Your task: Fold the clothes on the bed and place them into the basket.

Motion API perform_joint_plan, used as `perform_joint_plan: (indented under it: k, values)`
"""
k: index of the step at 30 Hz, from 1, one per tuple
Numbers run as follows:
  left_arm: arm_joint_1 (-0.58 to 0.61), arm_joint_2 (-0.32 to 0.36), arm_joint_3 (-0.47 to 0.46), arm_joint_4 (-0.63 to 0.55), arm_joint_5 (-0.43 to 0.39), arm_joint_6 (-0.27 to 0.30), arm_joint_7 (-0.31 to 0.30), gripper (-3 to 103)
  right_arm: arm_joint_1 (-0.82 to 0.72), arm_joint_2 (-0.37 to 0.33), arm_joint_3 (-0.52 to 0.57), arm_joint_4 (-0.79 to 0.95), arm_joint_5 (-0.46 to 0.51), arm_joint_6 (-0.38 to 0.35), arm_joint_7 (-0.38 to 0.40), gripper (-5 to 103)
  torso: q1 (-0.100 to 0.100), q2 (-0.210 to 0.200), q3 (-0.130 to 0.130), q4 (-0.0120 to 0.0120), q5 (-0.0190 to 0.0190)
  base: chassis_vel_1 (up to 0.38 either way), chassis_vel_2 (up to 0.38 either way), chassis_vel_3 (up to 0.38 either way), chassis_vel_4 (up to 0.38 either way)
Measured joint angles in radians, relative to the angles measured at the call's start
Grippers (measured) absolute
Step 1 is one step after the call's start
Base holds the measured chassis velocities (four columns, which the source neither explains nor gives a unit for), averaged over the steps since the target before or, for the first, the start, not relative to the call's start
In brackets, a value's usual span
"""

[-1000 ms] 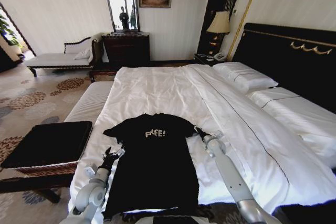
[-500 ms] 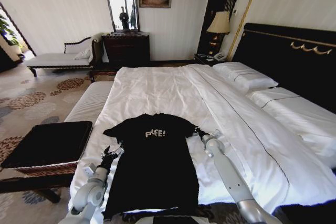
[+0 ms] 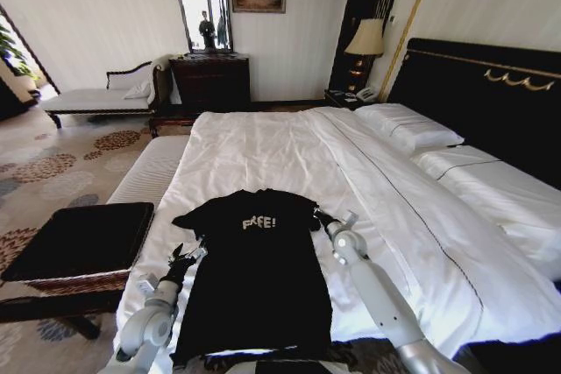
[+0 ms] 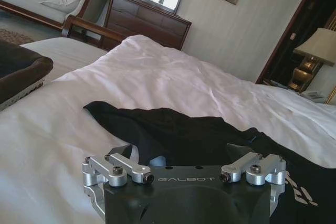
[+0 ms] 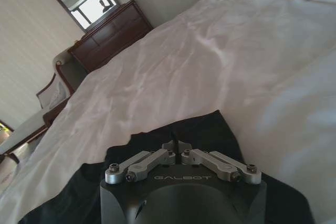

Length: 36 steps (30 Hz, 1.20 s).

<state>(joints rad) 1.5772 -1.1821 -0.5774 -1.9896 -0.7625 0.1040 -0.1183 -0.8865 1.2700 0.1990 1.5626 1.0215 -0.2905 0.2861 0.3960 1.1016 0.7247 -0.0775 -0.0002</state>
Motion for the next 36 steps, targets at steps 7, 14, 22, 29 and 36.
perform_joint_plan:
  k: [7,14,22,29,36]
  values:
    - [0.011,-0.001,-0.009,-0.009,0.001,0.001,-0.008,100,0.034,0.046,-0.102,-0.004,-0.012,-0.003,0.020,1,0.000,0.000,0.000,-0.0003,0.0001,0.000,0.000,0.000,0.000]
    - [0.017,-0.004,-0.012,-0.016,0.000,0.001,-0.009,100,0.064,0.083,-0.138,-0.099,-0.053,0.005,0.013,1,0.000,0.000,0.000,-0.0003,0.0000,0.000,0.000,0.000,0.000]
    - [0.018,-0.007,-0.011,-0.017,0.004,0.001,-0.013,100,0.088,0.102,-0.153,-0.148,-0.073,0.013,0.003,1,0.000,0.000,0.000,-0.0003,0.0001,0.000,0.000,0.000,0.000]
    - [0.009,-0.008,-0.010,-0.012,0.000,0.007,-0.022,100,0.063,0.085,-0.180,-0.142,-0.114,0.022,0.000,8,0.000,0.000,0.000,-0.0004,0.0002,0.000,0.000,0.000,0.000]
    - [0.003,-0.012,-0.003,-0.005,-0.001,0.010,-0.030,100,-0.011,0.076,-0.189,-0.028,-0.120,0.016,0.012,41,0.000,0.000,0.000,-0.0003,0.0001,0.000,0.000,0.000,0.000]
